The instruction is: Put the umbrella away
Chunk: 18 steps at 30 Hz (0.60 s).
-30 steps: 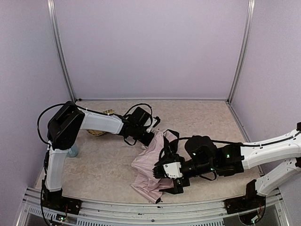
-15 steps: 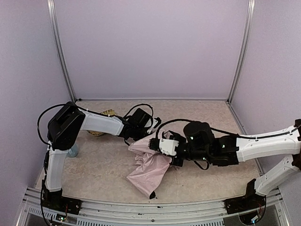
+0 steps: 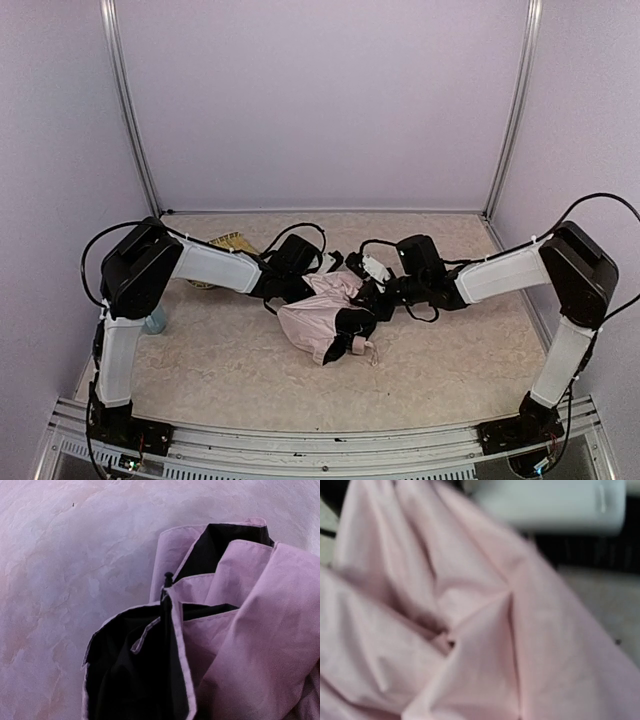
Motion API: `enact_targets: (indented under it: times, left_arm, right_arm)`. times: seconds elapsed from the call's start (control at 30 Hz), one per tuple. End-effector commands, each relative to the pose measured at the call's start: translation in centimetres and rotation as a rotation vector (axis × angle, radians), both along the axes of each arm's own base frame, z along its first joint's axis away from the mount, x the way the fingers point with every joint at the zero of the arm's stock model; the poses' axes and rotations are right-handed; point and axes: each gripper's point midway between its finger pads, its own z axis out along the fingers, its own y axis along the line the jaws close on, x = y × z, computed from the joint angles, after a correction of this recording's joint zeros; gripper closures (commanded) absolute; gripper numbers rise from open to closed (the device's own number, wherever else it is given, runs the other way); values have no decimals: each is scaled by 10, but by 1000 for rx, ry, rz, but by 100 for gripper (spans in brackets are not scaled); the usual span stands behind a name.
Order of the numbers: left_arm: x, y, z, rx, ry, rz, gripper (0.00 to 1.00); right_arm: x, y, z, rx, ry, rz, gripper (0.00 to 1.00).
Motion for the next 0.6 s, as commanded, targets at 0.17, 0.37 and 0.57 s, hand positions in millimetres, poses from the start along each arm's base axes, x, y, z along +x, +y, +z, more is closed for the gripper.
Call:
enact_targets:
  times: [0.17, 0.37, 0.57]
  left_arm:
    - [-9, 22, -13, -32, 76, 86, 58]
    - [9, 34, 56, -202, -93, 161, 31]
    - [14, 83, 127, -335, -281, 322, 9]
  right_arm:
    - [-35, -13, -94, -21, 359, 72, 100]
    - [-40, -27, -124, -80, 471, 36, 100]
    - [-40, -39, -137, -86, 546, 10, 100]
